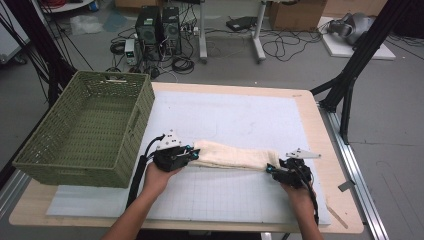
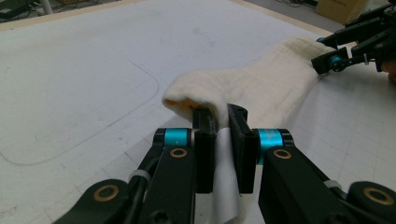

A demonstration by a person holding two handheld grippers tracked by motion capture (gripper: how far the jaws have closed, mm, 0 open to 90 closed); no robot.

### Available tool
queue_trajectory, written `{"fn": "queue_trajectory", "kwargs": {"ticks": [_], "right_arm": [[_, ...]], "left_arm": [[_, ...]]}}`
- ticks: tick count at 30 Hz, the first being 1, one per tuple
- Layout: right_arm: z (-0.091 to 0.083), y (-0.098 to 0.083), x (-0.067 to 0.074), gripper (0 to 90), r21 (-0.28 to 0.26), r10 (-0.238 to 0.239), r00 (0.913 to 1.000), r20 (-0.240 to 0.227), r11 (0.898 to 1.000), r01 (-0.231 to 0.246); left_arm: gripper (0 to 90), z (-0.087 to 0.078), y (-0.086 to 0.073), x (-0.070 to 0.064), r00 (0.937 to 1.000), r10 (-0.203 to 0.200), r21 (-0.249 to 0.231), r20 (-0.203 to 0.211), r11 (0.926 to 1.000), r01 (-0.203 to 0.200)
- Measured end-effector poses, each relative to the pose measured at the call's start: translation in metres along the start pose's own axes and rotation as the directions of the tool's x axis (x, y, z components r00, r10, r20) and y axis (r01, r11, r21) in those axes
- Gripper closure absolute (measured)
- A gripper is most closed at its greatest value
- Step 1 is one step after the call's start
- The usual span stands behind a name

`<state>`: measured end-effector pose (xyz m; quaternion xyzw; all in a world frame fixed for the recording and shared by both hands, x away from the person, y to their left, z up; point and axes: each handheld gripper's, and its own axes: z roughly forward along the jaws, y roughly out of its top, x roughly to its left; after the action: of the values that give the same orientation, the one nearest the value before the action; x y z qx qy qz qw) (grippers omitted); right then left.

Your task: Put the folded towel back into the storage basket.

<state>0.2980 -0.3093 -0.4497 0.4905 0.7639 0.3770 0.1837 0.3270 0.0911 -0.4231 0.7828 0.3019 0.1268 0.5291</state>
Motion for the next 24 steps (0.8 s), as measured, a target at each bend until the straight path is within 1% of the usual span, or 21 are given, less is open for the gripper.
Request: {"fn": "queue_trajectory", "kwargs": {"ticks": [2,4,5,7,9,13,17,19,21,22,24], "right_arm": [[0.0,0.0,0.001,66.3,0.003,0.0,0.9997,-0.026,1.0,0.001],[0.0,0.0,0.001,72.2,0.002,0.001,0.9989,-0.047,1.0,-0.001],[-0.001,0.0,0.001,74.2,0.003,0.008,0.9985,-0.054,1.0,-0.008],[-0.001,0.0,0.0,76.6,-0.002,0.003,0.9978,-0.067,1.0,-0.003],[-0.002,-0.001,-0.001,78.3,-0.011,0.003,0.9971,-0.075,1.0,-0.004],[-0.006,-0.001,-0.003,79.6,-0.053,0.001,0.9946,-0.103,0.999,-0.006],[-0.012,0.002,-0.001,80.0,-0.112,-0.035,0.9938,-0.106,0.993,0.024],[-0.015,0.004,-0.001,80.4,-0.132,-0.054,0.9924,-0.11,0.99,0.039],[-0.017,0.005,0.0,80.5,-0.151,-0.053,0.9913,-0.121,0.988,0.034],[-0.018,0.006,0.001,80.5,-0.165,-0.064,0.9899,-0.127,0.985,0.042],[-0.021,0.009,0.003,80.5,-0.198,-0.109,0.9858,-0.128,0.977,0.082]], "left_arm": [[81.8,-0.001,-0.002,0.0,1.0,0.001,0.0,0.0,1.0,-0.001],[81.9,-0.001,-0.002,-0.001,1.0,0.003,-0.001,-0.001,1.0,-0.003],[81.9,-0.002,-0.002,-0.001,1.0,0.003,-0.001,0.0,1.0,-0.003],[82.0,-0.003,-0.003,-0.001,1.0,0.009,0.003,-0.002,1.0,-0.009],[82.1,-0.004,-0.005,-0.001,0.9998,0.018,0.003,-0.005,0.9998,-0.018],[82.1,-0.009,-0.005,-0.002,0.9999,0.01,-0.017,-0.008,0.9998,-0.01],[82.1,-0.018,-0.003,-0.002,0.9999,0.013,-0.041,-0.004,0.9991,-0.013],[82.2,-0.023,-0.002,-0.003,0.9999,0.016,-0.054,0.0,0.9984,-0.016],[82.2,-0.027,-0.002,-0.003,0.9998,0.018,-0.064,-0.001,0.9978,-0.018],[82.2,-0.027,-0.002,-0.003,0.9998,0.018,-0.064,-0.001,0.9978,-0.018],[82.2,-0.032,-0.001,-0.003,0.9998,0.02,-0.078,-0.004,0.9967,-0.02]]}}
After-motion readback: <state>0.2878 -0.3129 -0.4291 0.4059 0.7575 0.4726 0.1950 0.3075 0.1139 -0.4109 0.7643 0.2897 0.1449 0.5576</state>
